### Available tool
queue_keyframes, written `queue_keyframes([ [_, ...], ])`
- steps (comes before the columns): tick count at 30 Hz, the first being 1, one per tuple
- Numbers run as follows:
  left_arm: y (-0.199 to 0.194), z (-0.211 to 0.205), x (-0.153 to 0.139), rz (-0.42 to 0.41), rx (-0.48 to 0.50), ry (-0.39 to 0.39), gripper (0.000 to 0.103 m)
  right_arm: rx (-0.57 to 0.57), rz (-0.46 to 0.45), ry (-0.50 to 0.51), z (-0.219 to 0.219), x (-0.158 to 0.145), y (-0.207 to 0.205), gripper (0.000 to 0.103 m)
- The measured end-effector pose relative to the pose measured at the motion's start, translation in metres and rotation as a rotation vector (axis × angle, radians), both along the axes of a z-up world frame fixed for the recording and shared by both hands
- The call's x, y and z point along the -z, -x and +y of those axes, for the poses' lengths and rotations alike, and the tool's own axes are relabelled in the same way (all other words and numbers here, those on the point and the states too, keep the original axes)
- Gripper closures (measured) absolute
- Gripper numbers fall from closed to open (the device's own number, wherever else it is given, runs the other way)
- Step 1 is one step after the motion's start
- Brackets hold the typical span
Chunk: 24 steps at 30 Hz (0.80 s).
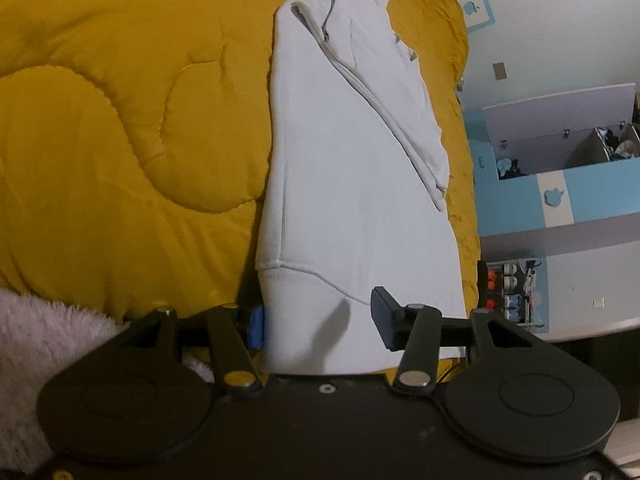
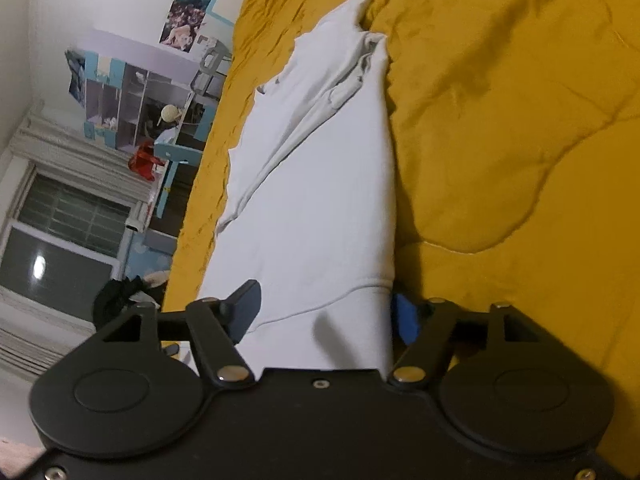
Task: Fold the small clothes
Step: 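Grasp the hem with both grippers and lift it toward the collar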
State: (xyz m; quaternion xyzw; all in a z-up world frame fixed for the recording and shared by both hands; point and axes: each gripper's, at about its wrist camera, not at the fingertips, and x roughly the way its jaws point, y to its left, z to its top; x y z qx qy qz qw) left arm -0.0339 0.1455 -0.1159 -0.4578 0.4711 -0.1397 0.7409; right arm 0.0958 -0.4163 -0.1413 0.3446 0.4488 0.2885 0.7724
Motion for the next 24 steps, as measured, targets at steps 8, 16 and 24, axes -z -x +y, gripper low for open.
queue_keyframes([
  [8,0.009,-0.007,-0.007,0.001,-0.017,-0.058,0.087,-0.045,-0.004,0.078,0.008,-0.002,0.008,0.082],
  [16,0.012,0.000,-0.003,0.003,-0.045,-0.007,0.094,-0.022,0.000,0.074,0.012,-0.001,0.011,0.093],
  [24,0.007,0.000,-0.017,-0.067,-0.042,0.009,0.097,0.031,-0.016,-0.079,0.005,-0.008,0.010,0.093],
])
